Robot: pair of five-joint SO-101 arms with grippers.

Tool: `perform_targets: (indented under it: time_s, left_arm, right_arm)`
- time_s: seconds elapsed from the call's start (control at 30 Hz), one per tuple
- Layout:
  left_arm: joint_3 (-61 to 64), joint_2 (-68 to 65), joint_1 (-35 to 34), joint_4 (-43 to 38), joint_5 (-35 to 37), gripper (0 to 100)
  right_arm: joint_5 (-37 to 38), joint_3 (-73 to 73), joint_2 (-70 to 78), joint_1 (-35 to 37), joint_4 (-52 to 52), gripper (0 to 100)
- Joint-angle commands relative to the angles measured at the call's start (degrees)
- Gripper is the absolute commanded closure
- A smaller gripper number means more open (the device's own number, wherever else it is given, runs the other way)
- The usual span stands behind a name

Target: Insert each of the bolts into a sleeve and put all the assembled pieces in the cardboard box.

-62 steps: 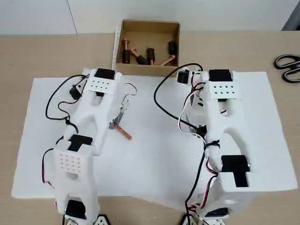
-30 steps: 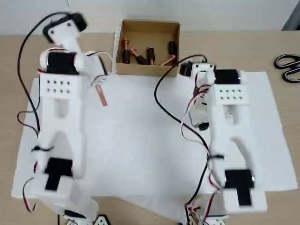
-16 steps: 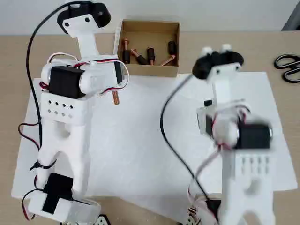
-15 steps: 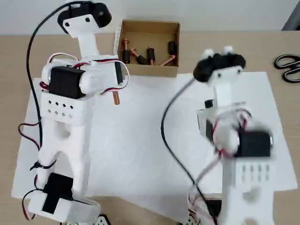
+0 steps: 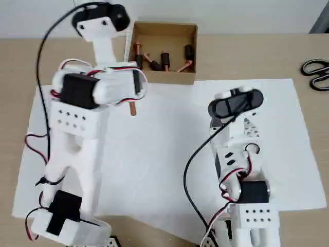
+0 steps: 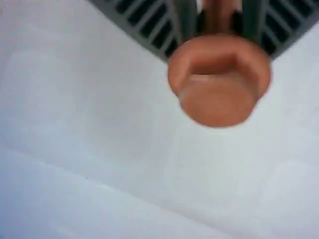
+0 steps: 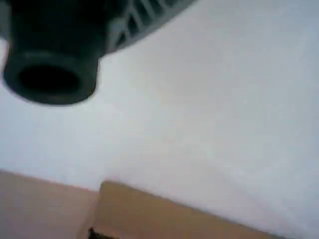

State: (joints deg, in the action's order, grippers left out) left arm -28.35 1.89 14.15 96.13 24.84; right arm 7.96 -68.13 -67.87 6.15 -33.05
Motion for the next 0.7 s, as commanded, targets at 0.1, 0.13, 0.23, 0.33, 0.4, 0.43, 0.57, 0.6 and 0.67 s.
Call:
perform_targets:
  time_s: [0.1,0.13,0.23,0.33,0.4,0.43,0.57,0.6,0.67]
  left_arm:
    - [5.05,2.90,3.52,-10.37,-1.76,99]
    - [4.88,2.99,3.96,-11.60,-1.76,99]
    - [3.30,5.19,8.00,-14.33,-3.16,99]
    - [3.21,8.97,12.57,-16.00,-4.22,99]
    - [5.76,10.29,13.10,-18.46,-4.13,99]
    - [7.08,10.73,12.92,-19.43,-4.04,99]
    - [18.59,12.22,11.78,-28.40,-3.96,99]
    - [22.11,13.10,11.69,-31.65,-3.96,99]
    - [29.05,16.62,11.96,-37.80,-3.96,99]
  right_arm:
    - [-0.70,-15.82,-7.78,8.22,16.66,99.1]
    - [-0.62,-18.55,-9.63,9.45,19.21,99.1]
    - [-0.53,-23.65,-15.87,11.91,25.27,99.2]
    - [-0.53,-25.93,-21.41,12.44,24.75,99.2]
    - [-0.70,-27.34,-24.75,12.44,22.20,99.2]
    - [-1.41,-27.96,-26.15,12.53,20.62,99.2]
    - [-8.26,-28.48,-31.52,15.08,13.76,99.2]
    - [-9.05,-28.31,-32.84,16.40,11.91,99.2]
    - [-9.05,-28.40,-34.77,18.68,9.01,99.2]
